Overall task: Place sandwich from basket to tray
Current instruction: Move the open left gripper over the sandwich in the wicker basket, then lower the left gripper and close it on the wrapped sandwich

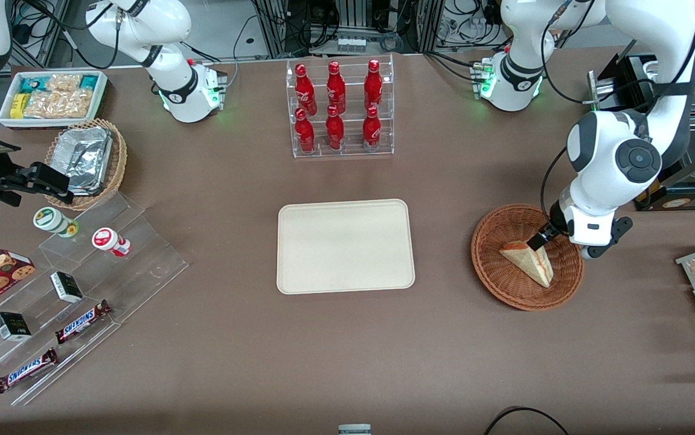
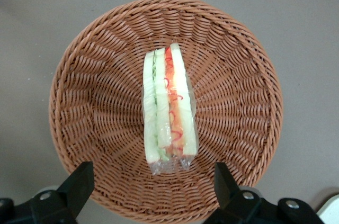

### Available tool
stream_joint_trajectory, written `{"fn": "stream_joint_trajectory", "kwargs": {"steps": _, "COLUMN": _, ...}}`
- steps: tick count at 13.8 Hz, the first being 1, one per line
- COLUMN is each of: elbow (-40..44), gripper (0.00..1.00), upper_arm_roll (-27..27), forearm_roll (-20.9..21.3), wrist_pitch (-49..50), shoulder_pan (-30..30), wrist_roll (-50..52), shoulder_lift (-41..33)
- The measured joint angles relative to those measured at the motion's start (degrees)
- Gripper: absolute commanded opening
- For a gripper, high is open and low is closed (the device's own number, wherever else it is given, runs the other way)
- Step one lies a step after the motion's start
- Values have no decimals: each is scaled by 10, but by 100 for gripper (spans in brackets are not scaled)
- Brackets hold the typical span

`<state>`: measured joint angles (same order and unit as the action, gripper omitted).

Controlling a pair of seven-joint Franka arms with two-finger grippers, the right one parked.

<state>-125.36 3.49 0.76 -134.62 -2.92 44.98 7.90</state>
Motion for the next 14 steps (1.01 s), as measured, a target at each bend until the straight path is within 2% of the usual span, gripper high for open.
{"fn": "stream_joint_trajectory", "kwargs": {"steps": 14, "elbow": -3, "gripper": 100, "upper_arm_roll": 9, "forearm_roll": 1, "wrist_pitch": -86, "shoulder_pan": 0, "wrist_roll": 12, "shoulder_lift": 69}}
